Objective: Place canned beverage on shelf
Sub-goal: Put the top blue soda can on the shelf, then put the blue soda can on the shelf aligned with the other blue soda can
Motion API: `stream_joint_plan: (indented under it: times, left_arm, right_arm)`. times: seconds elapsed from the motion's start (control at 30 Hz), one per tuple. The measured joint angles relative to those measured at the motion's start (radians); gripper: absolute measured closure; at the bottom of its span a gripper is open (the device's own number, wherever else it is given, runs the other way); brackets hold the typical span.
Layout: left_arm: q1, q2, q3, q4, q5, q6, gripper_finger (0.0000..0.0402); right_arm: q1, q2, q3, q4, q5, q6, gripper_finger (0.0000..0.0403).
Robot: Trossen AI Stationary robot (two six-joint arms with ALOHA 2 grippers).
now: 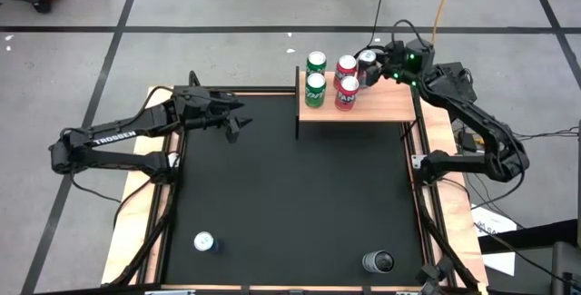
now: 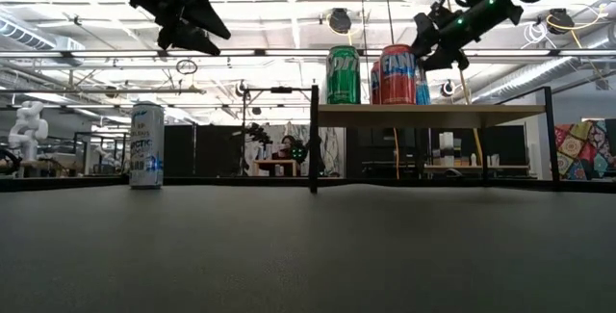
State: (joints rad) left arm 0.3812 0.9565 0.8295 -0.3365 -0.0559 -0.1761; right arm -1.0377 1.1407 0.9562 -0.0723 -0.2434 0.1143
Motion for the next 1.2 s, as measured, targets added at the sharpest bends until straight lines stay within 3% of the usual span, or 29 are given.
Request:
stream_joint_plan:
  times: [0.3,0.6,0.93,1.1,1.2]
  left_arm:
    - [0.029,0.001,0.000,-0.022,-0.022,0.009,0.0102]
    - [0.051,0.001,0.000,-0.021,-0.024,0.054,0.0102]
    - [0.051,0.001,0.001,-0.021,-0.024,0.051,0.0102]
    - [0.051,0.000,0.087,-0.077,-0.024,0.019,0.0102]
    - [0.038,0.001,0.173,-0.194,-0.026,0.135,0.0105]
  right_arm:
    - [-0.030,-0.011,0.000,-0.017,-0.076,-0.031,0.0157]
    - [-0.031,-0.020,0.001,-0.054,-0.074,-0.041,0.0096]
    - [-0.031,-0.154,0.026,-0.056,-0.074,0.021,0.0085]
    - [0.005,-0.221,0.067,-0.058,-0.121,0.072,0.0085]
    - [0.049,-0.256,0.075,-0.048,-0.186,0.087,0.0086]
